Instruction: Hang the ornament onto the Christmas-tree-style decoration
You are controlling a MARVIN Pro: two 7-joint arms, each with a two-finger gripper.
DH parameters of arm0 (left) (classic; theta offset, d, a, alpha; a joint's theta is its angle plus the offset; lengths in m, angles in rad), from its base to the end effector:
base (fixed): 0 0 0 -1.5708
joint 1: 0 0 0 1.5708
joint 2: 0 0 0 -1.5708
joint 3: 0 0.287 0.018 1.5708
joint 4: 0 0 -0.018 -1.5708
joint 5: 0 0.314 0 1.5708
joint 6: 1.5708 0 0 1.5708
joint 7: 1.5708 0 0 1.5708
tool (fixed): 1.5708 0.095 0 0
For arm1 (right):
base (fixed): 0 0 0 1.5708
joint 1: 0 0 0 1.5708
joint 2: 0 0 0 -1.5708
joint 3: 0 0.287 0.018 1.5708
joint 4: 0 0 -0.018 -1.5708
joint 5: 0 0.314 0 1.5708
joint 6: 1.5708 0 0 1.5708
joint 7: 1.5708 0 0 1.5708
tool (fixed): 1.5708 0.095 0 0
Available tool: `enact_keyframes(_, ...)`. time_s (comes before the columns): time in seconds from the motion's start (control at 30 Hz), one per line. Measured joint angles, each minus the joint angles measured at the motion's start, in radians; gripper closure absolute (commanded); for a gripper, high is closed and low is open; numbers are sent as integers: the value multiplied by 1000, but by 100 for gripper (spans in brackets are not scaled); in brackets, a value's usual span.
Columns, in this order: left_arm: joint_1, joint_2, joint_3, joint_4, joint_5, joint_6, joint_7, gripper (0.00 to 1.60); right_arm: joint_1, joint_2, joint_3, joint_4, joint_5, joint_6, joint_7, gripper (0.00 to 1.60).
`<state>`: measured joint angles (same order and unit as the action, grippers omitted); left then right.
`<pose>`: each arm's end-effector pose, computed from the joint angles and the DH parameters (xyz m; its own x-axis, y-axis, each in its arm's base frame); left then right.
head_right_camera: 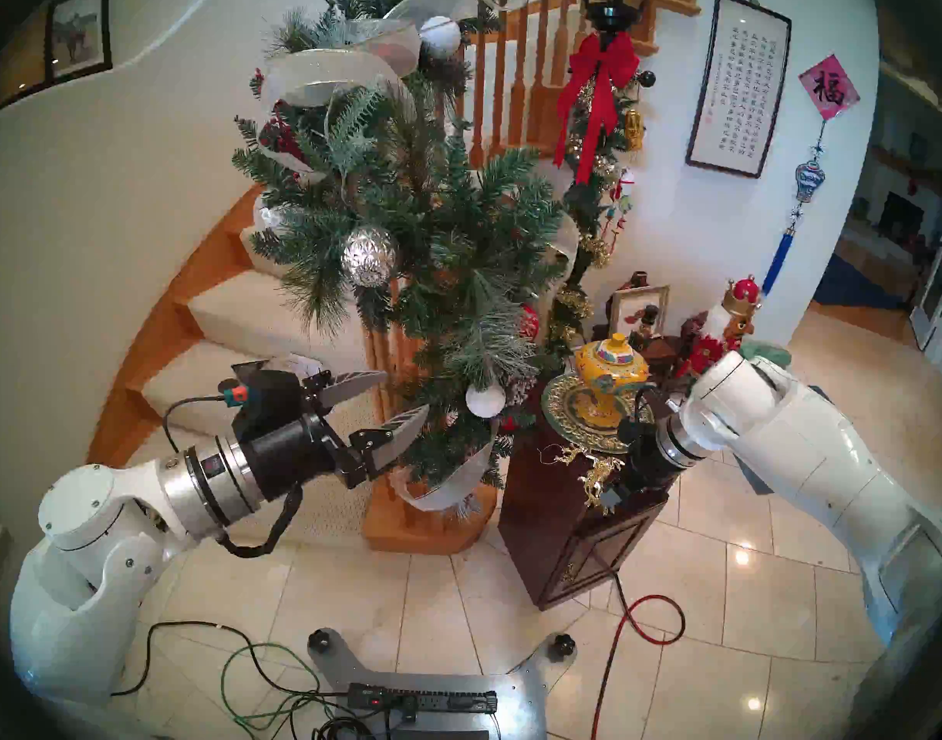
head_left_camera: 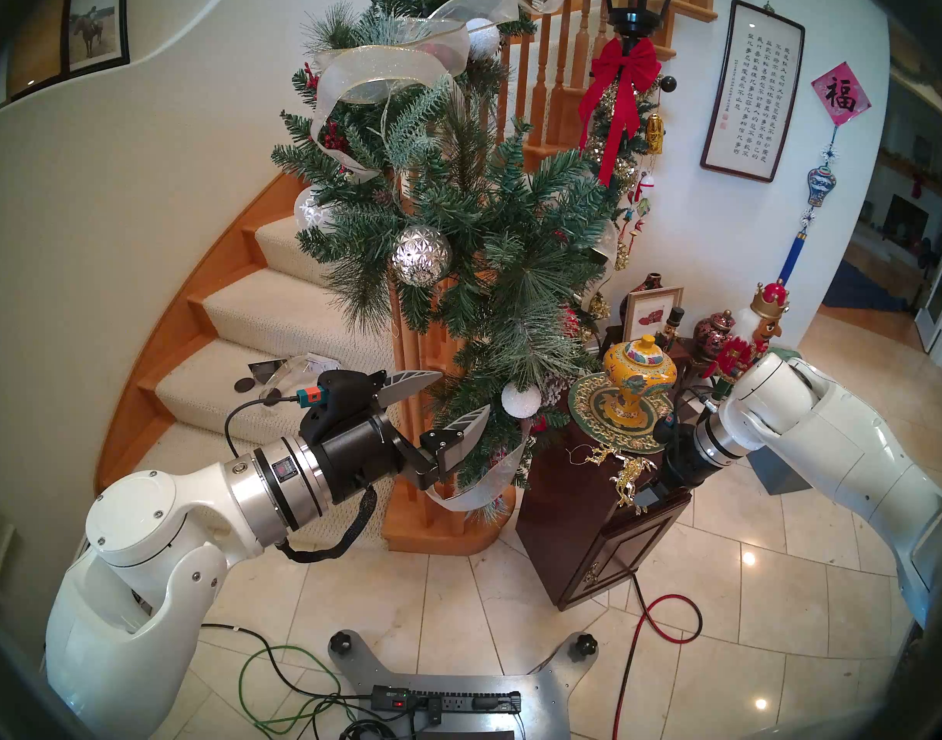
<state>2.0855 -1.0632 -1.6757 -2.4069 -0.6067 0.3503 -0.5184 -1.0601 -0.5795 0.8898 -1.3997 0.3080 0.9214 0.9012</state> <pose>0.2486 -0.0180 -0.1602 0.1056 0.0589 0.9927 -0.7535 -0.6466 0.1185 0.4163 -0.1642 -0.2874 0.7526 0.5881 0.2964 0.6335 -0.7694 -0.0821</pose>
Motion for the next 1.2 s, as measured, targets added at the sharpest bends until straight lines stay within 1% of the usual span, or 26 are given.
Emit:
enact_keyframes(0.47,0,0,0,0,0,0,0,0,-1,12,-6,-14,10,1,-3,0)
enact_keyframes(1.2,0,0,0,0,0,0,0,0,-12,43,-20,-51,22,-24,20,0)
